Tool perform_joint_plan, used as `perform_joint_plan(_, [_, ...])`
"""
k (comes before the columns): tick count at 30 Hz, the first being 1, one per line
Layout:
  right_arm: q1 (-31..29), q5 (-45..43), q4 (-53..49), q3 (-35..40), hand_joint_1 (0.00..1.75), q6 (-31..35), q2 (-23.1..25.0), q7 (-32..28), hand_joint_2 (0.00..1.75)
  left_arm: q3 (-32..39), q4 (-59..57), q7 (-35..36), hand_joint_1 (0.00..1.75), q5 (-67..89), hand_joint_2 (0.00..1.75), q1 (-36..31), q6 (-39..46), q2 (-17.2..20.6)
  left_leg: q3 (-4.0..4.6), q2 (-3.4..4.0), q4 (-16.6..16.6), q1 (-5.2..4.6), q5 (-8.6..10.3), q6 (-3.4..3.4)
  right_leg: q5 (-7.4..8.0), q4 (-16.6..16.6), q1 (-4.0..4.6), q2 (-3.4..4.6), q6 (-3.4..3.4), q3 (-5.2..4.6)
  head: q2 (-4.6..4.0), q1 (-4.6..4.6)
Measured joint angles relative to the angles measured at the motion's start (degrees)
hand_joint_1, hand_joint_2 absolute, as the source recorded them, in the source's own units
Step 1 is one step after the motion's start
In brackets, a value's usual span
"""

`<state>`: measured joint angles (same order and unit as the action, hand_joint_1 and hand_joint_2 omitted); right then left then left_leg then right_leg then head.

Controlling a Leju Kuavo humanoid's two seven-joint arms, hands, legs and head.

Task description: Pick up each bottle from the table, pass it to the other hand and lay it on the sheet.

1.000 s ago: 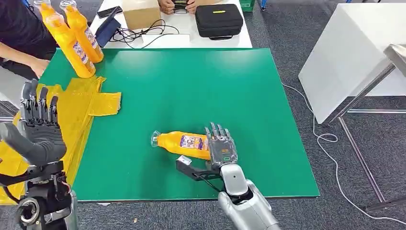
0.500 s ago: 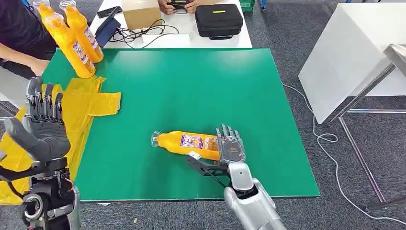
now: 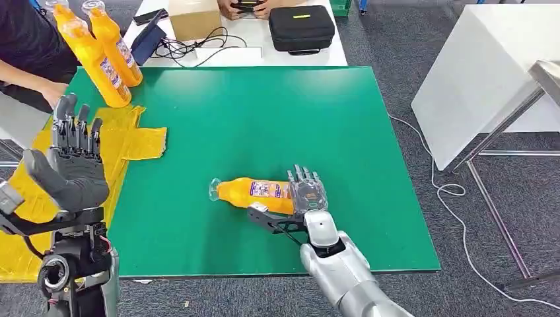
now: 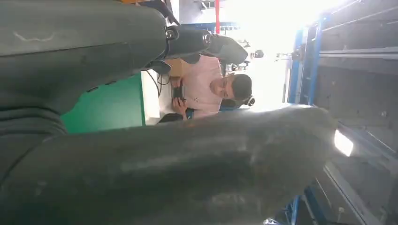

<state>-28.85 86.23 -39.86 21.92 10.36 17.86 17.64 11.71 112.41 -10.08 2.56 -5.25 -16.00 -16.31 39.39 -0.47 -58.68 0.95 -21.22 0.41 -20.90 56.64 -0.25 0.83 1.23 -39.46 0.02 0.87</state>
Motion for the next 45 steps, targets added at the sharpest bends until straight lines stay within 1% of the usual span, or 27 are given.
perform_joint_plan(1, [-0.34,0.0,0.61,0.0,0.0,-0.13,0.35,-0.27,1.75,-0.09,-0.13,0.0,0.0,0.0,0.0,-0.07,0.0,0.0,0.0,0.0,0.0,0.0,0.0,0.0,0.0,0.0,0.0,0.0,0.0,0.0,0.0,0.0])
perform_joint_plan(2, [-0.56,-0.07,1.22,0.0,1.71,-0.44,0.68,-0.46,1.75,-0.13,-0.24,-0.02,0.0,-0.04,0.0,-0.08,0.09,0.0,0.0,0.0,0.0,0.0,0.0,0.0,-0.01,0.0,0.0,0.0,0.0,0.0,0.0,-0.02])
perform_joint_plan(3, [-0.77,-0.17,1.65,0.0,1.75,-0.7,0.85,-0.59,1.75,-0.13,-0.3,-0.02,0.0,-0.09,0.0,-0.09,0.26,0.0,0.0,0.0,0.0,0.0,0.0,0.0,-0.01,0.0,0.0,0.0,0.0,0.0,0.0,-0.02])
perform_joint_plan(5, [-1.41,-0.37,2.73,0.02,1.75,-1.6,1.27,-0.94,1.75,-0.15,-0.52,-0.02,0.0,-0.17,0.0,-0.21,0.26,0.0,0.0,0.0,0.0,0.0,-0.01,-0.01,-0.02,0.0,0.0,0.0,-0.01,0.0,0.0,-0.02])
perform_joint_plan(9, [-2.26,-1.82,5.25,0.04,1.75,-5.42,1.79,-1.9,1.75,-0.17,-0.63,-0.07,0.0,-0.72,0.0,-0.35,0.33,0.0,-0.04,0.01,0.0,0.0,-0.03,0.0,-0.04,-0.01,0.0,0.01,-0.03,0.02,0.0,-0.02])
perform_joint_plan(15, [-4.01,-2.4,8.02,0.04,1.75,-5.6,2.03,-2.38,1.75,-0.09,-0.66,-0.07,0.0,-0.96,0.0,-0.68,0.35,0.0,-0.28,0.01,0.0,0.0,-0.03,-0.01,-0.1,-0.01,0.0,0.01,-0.11,0.25,0.0,-0.02])
perform_joint_plan(22, [-4.55,-2.43,9.02,0.04,1.75,-5.66,2.16,-2.43,1.75,-0.06,-0.66,-0.07,0.0,-0.96,0.0,-0.78,0.35,0.0,-0.37,0.01,0.0,0.0,-0.03,-0.01,-0.09,-0.01,0.0,0.01,-0.11,0.34,0.0,-0.02])
perform_joint_plan(28, [-5.52,-3.69,11.21,0.0,1.75,-10.32,2.05,-1.68,1.75,0.04,-0.66,-0.07,0.0,-1.12,0.0,-0.82,0.83,0.02,-0.63,0.02,0.0,0.0,-0.09,-0.04,-0.19,-0.03,0.0,0.02,-0.08,0.52,0.0,0.0])
perform_joint_plan(33, [-5.8,-4.61,12.35,-0.66,1.75,-10.3,1.48,-0.79,1.75,0.28,-0.66,-0.09,0.0,-1.38,0.0,-0.78,0.63,0.04,-1.02,-0.03,0.01,0.0,-0.23,-0.02,-0.38,-0.04,0.0,0.01,-0.03,0.97,0.0,0.0])
perform_joint_plan(35, [-5.74,-4.88,12.26,-1.44,1.75,-9.35,1.33,-0.72,1.75,0.35,-0.66,-0.07,0.0,-1.38,0.0,-0.64,0.57,0.04,-1.08,-0.07,0.01,-0.01,-0.24,-0.01,-0.41,-0.04,-0.01,-0.02,0.0,1.06,0.0,0.0])
perform_joint_plan(36, [-5.5,-5.2,11.78,-1.97,1.75,-8.06,1.18,-1.14,1.75,0.42,-0.63,0.04,0.0,-1.38,1.75,-0.39,0.52,0.04,-1.09,-0.11,0.01,-0.01,-0.24,-0.01,-0.41,-0.04,-0.02,-0.04,0.0,1.09,0.0,0.0])
perform_joint_plan(38, [-3.63,-7.53,8.58,-3.16,1.75,-5.14,0.94,-4.36,1.75,0.59,-0.63,0.55,0.0,-1.81,1.75,0.48,0.24,0.04,-1.08,-0.14,0.01,-0.01,-0.23,0.0,-0.41,-0.04,-0.03,-0.06,0.0,1.13,0.0,0.0])
perform_joint_plan(39, [-2.1,-10.46,5.95,-3.94,1.75,-4.77,0.78,-7.27,1.75,0.74,-0.63,0.66,0.0,-2.06,1.75,0.99,-0.07,0.04,-1.06,-0.14,0.01,-0.01,-0.23,0.01,-0.4,-0.04,-0.05,-0.06,0.0,1.12,0.0,-0.02])
perform_joint_plan(40, [-0.19,-16.41,1.19,-5.17,1.75,-6.06,0.5,-11.19,1.75,0.85,-0.63,0.74,0.0,-2.52,1.75,1.4,-0.46,0.04,-1.05,-0.14,0.01,-0.01,-0.23,0.02,-0.39,-0.04,-0.05,-0.06,0.01,1.12,0.0,-0.04])
perform_joint_plan(41, [1.64,-24.23,-3.67,-6.45,1.75,-8.36,0.11,-14.75,1.75,0.99,-0.63,0.92,0.0,-2.86,0.0,1.68,-0.81,0.04,-1.01,-0.13,0.0,-0.03,-0.25,0.02,-0.36,-0.04,-0.08,-0.05,0.02,1.1,0.0,-0.07])
perform_joint_plan(42, [3.84,-31.66,-8.31,-7.33,1.75,-10.65,0.02,-17.22,1.75,1.07,-0.63,1.09,0.0,-3.08,0.0,1.85,-1.18,0.04,-0.94,-0.09,0.0,-0.11,-0.26,0.04,-0.27,-0.04,-0.09,-0.04,0.09,1.02,0.0,-0.02])
perform_joint_plan(44, [7.9,-43.6,-19.16,-7.37,1.75,-11.54,-0.15,-19.65,1.75,0.88,-0.83,1.4,0.0,-3.27,0.0,1.86,-1.62,0.04,-0.73,-0.08,0.0,-0.15,-0.24,0.05,-0.2,-0.04,-0.15,-0.04,0.17,0.72,0.0,0.02])
perform_joint_plan(45, [8.99,-46.86,-22.99,-7.32,1.75,-11.48,-0.24,-19.67,1.75,0.74,-1.0,1.44,0.0,-3.63,1.75,1.86,-1.62,0.04,-0.66,-0.07,0.0,-0.14,-0.22,0.06,-0.2,-0.04,-0.15,-0.04,0.17,0.66,0.0,0.0])
